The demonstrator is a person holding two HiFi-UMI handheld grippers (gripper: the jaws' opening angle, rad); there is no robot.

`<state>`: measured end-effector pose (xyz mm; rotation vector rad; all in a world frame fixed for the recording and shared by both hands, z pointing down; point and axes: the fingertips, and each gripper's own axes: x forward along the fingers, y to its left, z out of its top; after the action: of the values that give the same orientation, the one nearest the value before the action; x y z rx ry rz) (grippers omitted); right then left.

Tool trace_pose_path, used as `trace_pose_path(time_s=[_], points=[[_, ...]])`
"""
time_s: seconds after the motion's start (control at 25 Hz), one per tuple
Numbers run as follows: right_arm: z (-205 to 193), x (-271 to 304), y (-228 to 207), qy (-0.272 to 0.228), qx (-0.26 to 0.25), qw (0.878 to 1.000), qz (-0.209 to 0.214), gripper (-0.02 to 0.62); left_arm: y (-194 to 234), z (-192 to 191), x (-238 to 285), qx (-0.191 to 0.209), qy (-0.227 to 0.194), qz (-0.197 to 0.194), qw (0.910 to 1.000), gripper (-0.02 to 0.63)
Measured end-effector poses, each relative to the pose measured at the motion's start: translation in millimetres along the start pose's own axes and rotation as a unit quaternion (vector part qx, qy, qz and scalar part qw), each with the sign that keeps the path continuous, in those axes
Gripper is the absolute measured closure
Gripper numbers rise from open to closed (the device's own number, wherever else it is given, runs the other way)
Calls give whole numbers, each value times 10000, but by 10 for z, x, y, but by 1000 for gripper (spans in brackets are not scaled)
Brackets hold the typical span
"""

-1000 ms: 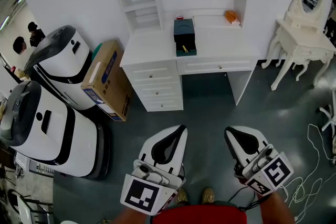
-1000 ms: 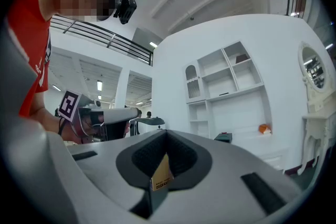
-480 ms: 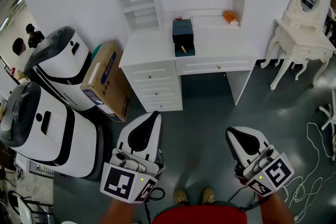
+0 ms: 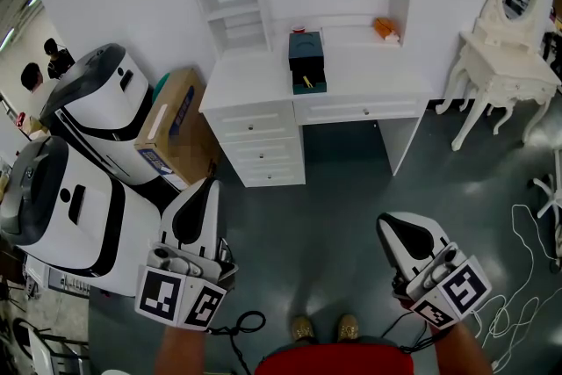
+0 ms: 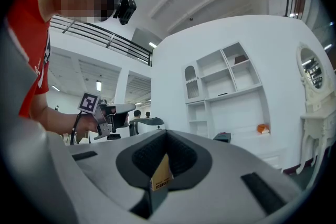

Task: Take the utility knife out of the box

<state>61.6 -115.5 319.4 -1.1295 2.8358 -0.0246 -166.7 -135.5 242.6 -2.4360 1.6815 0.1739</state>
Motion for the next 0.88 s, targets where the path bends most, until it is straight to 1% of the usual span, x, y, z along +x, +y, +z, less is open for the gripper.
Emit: trace_pose_path(time_s=[0.08,0.28,0.56,0.76,0.88], points=[[2,7,7,4,-8,10000,4,588,10,-17,-13,4,15,14,10000,575],[-30,20,43,12,-14,10000,12,588,-100,-112,-26,-11,77,-122,9999,575],[-23,-9,7,48,-18,10000,-12,588,-252,-225,-9,-153,151,-234,9995,575],[-39,-22,12,72,-4,10000,-60,588,-378,-322,5,-232,236,-396,9987,575],[-40,1,10,80,-33,9999,-66,588,-457,-375,3,-215,252,-484,9983,575]])
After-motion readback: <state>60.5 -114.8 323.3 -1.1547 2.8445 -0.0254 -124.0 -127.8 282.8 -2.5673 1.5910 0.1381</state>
